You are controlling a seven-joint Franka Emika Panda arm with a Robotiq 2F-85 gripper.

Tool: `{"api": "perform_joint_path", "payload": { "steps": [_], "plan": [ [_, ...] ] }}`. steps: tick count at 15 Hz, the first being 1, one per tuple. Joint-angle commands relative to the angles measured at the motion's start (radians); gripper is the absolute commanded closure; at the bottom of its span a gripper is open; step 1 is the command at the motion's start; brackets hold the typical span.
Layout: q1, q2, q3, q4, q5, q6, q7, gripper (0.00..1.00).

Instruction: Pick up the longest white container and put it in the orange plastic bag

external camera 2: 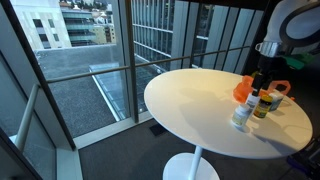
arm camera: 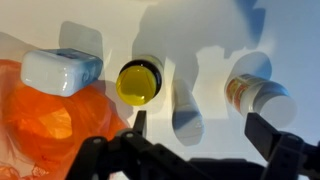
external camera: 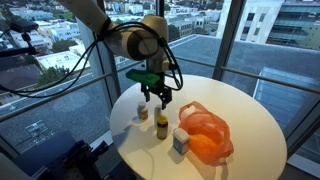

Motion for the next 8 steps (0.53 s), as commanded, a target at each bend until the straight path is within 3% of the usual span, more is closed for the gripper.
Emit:
{"api": "perform_joint_path", "payload": {
  "steps": [1, 3, 4, 7, 8],
  "plan": [
    [-0.001, 0.041, -0.005, 0.021, 0.017, 0.029, -0.028, 0.00],
    [0.000, 0.055, -0.005, 0.021, 0.010, 0.042, -0.024, 0.05],
    [0.000, 0.060, -0.004, 0.021, 0.009, 0.047, -0.024, 0.18],
    [-0.001, 0.069, -0.005, 0.023, 0.008, 0.054, -0.022, 0.37],
    [-0.001, 0.071, -0.005, 0.023, 0.007, 0.055, -0.021, 0.48]
  ]
}}
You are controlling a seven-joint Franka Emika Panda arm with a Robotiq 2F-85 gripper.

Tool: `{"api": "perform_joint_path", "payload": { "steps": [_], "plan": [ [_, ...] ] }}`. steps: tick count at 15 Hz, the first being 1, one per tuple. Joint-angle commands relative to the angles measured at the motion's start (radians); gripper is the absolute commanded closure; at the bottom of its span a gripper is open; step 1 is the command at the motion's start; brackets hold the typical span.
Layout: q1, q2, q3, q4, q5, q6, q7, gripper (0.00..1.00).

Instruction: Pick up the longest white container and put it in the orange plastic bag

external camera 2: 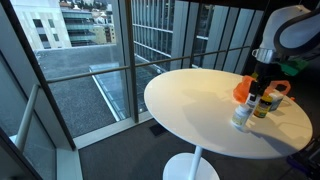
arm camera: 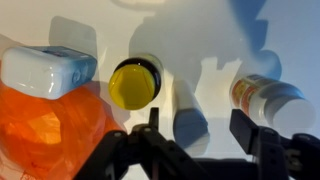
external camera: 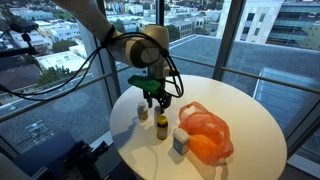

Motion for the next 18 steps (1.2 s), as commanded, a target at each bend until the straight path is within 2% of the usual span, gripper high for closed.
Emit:
{"api": "perform_joint_path", "payload": {
  "steps": [1, 5, 6, 14, 18],
  "plan": [
    [-0.001, 0.011, -0.006, 0.019, 0.007, 0.006, -0.021, 0.55],
    [-0.006, -0.034, -0.005, 0.015, 0.023, -0.007, -0.031, 0.88],
    [-0.007, -0.048, -0.005, 0.014, 0.028, -0.012, -0.034, 0.91],
    [-0.009, -0.170, -0.024, 0.024, 0.059, -0.017, -0.014, 0.90],
    [-0.028, -0.191, -0.057, 0.069, 0.078, -0.032, 0.010, 0.90]
  ]
}}
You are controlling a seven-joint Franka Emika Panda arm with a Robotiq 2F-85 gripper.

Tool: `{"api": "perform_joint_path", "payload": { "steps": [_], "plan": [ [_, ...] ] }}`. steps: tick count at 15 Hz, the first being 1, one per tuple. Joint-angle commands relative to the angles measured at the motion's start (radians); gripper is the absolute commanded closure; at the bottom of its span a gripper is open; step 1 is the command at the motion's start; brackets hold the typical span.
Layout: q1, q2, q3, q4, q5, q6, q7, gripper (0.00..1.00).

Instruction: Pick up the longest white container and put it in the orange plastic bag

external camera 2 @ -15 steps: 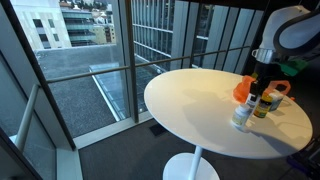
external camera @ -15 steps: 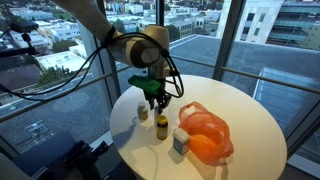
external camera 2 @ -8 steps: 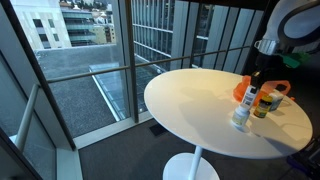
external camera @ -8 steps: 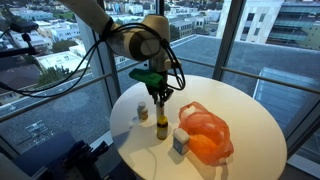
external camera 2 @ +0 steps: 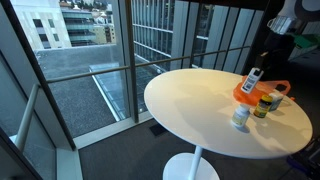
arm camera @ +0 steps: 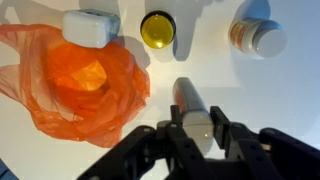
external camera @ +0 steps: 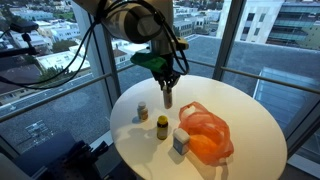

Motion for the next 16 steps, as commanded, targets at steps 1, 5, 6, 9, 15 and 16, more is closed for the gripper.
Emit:
{"api": "perform_joint_path", "payload": {
  "steps": [1, 5, 6, 9, 15, 16],
  "plan": [
    [-0.026, -0.015, -0.030, 0.060, 0.027, -0.035, 0.016, 0.90],
    [-0.061, 0.010, -0.066, 0.131, 0.039, -0.046, 0.045, 0.90],
    [-0.069, 0.017, -0.075, 0.147, 0.037, -0.047, 0.056, 0.90],
    [-0.088, 0.048, -0.094, 0.179, 0.030, -0.040, 0.086, 0.90],
    [-0.116, 0.146, -0.125, 0.226, 0.022, -0.042, 0.136, 0.90],
    [-0.120, 0.162, -0.130, 0.234, 0.021, -0.048, 0.139, 0.90]
  ]
}}
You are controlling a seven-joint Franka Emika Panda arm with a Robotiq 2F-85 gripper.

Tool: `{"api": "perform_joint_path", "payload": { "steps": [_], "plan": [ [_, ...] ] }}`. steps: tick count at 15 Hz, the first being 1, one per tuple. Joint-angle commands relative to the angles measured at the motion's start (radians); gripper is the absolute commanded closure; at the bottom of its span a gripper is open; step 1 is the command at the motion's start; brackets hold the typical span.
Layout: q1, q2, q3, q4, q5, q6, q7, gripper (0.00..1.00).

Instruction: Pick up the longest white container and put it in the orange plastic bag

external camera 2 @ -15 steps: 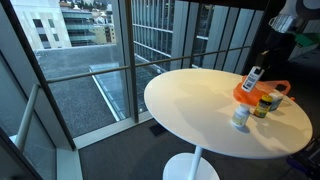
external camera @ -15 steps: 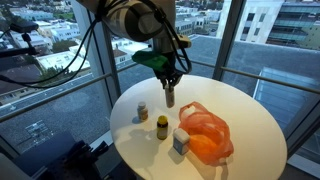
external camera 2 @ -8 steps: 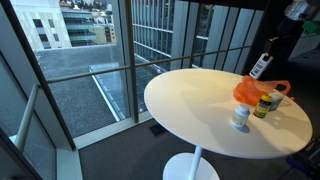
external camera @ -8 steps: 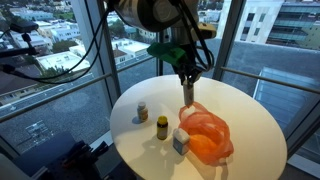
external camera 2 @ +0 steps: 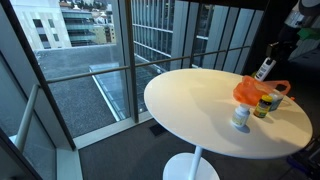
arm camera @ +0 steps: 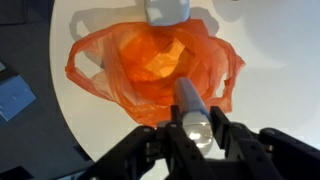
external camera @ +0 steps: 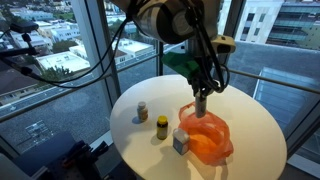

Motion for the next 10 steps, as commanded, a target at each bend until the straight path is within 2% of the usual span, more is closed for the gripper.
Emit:
{"api": "perform_joint_path", "payload": {
  "steps": [1, 10],
  "plan": [
    [-0.016, 0.072, -0.013, 0.069, 0.003, -0.039, 0.027, 0.90],
    [-0.023, 0.181, -0.020, 0.077, -0.005, -0.062, 0.023, 0.90]
  ]
}}
